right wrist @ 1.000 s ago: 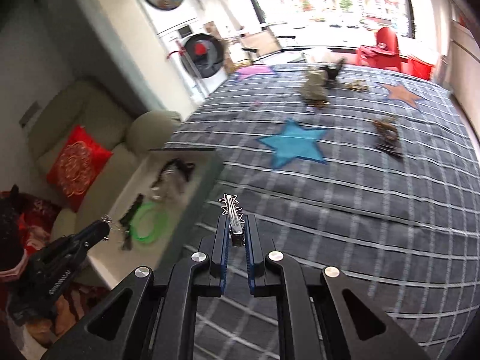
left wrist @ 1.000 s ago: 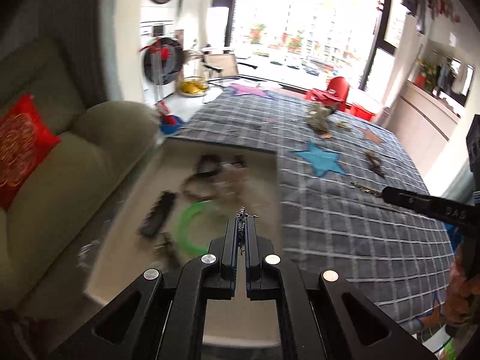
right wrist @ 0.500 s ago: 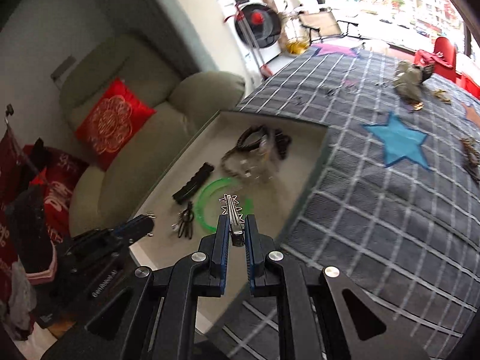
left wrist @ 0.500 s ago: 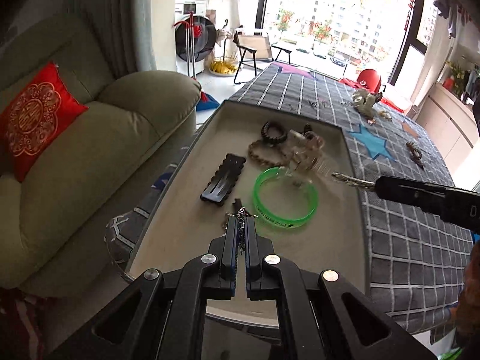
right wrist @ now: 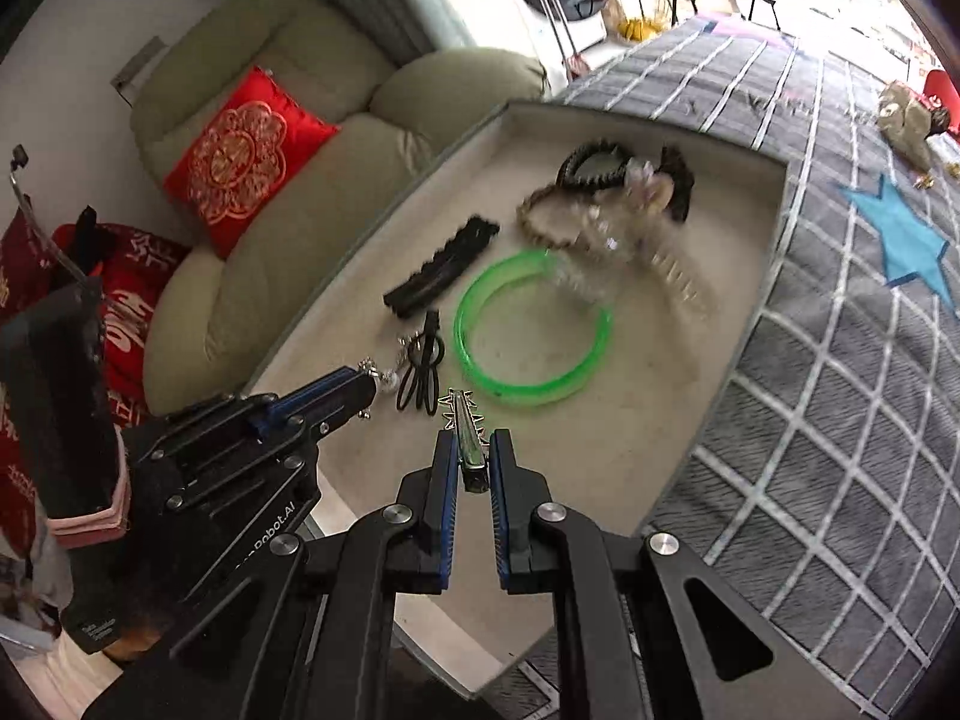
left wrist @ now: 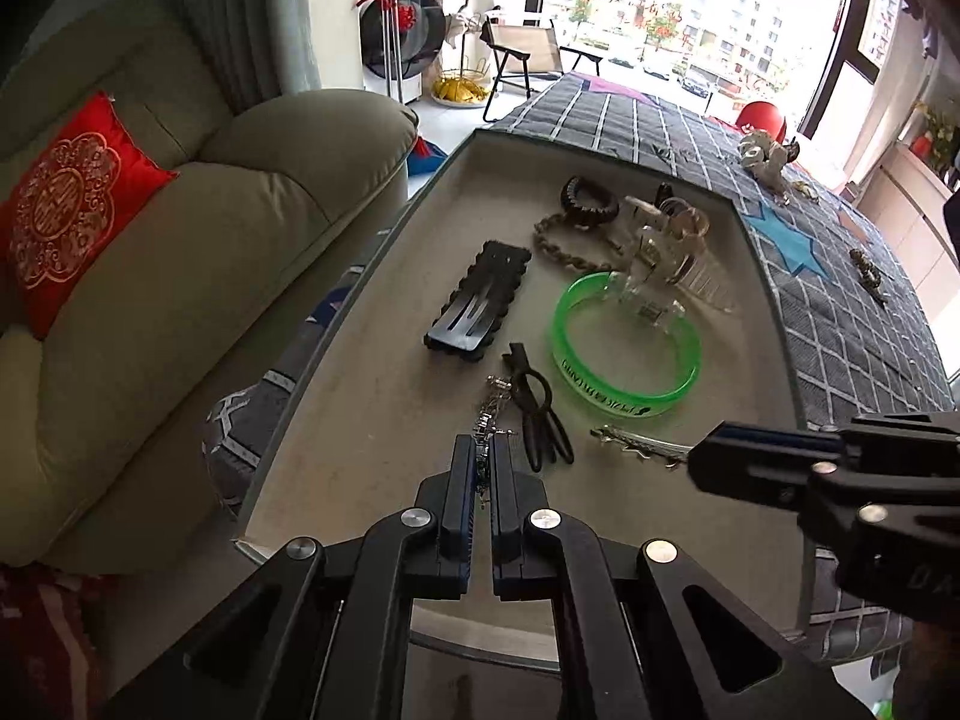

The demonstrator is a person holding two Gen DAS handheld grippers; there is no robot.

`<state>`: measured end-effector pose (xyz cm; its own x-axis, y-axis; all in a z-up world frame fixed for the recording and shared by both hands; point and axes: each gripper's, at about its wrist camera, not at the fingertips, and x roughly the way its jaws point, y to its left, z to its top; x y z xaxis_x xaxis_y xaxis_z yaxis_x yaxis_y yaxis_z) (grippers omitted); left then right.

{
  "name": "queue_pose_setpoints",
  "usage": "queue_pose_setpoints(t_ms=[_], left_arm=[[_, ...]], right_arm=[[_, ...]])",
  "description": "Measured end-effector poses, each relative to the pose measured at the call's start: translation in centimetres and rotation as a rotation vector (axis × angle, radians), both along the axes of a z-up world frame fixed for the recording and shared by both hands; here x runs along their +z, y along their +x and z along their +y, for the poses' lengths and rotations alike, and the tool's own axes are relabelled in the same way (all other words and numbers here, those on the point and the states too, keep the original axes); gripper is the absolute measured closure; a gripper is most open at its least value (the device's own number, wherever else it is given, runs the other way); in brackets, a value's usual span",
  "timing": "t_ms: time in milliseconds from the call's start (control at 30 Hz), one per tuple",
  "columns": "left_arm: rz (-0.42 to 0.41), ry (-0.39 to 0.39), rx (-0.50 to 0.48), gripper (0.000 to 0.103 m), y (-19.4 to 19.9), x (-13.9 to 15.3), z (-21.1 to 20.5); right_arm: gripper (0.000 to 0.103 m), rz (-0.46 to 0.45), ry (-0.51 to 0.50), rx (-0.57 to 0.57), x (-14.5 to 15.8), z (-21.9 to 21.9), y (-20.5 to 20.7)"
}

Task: Organize jewelry
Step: 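Carry the spiky hair clip and silver keychain over the tray with both tools, then open the right tool to drop the spiky clip while the left tool releases the keychain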

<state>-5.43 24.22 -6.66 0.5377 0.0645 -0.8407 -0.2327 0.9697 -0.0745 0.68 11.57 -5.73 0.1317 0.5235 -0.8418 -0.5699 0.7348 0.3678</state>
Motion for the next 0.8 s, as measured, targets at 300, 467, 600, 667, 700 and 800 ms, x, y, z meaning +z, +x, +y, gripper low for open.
queue_pose_setpoints(t_ms=[300, 467, 600, 667, 700, 800], left_arm=[[0.007, 0.016, 0.012, 0.098, 0.3, -0.1, 0.0], [0.003, 0.031, 0.021, 0.098, 0.1, 0.3, -0.1], [-0.007, 0.048, 0.029, 0.098, 0.2, 0.8, -0.3], [-0.011, 0.048, 0.029, 0.098, 0.2, 1.1, -0.4], [-0.012, 0.049, 0.028, 0.098, 0.1, 1.1, -0.5], [-0.012, 0.054, 0.020, 0.098, 0.2, 1.4, -0.8]], right_arm=[[0.091, 0.056, -0.059, 0.015, -1.9, 1.3, 0.7], [0.090, 0.070, -0.017, -0.016, -1.0, 0.2, 1.1], [0.067, 0.032, 0.004, -0.040, 0.4, -1.0, 1.0], [0.066, 0.006, 0.009, -0.049, 1.2, -1.5, 0.9], [0.066, -0.001, 0.012, -0.053, 1.5, -1.8, 0.8], [0.066, -0.020, 0.020, -0.067, 2.1, -2.6, 0.6]])
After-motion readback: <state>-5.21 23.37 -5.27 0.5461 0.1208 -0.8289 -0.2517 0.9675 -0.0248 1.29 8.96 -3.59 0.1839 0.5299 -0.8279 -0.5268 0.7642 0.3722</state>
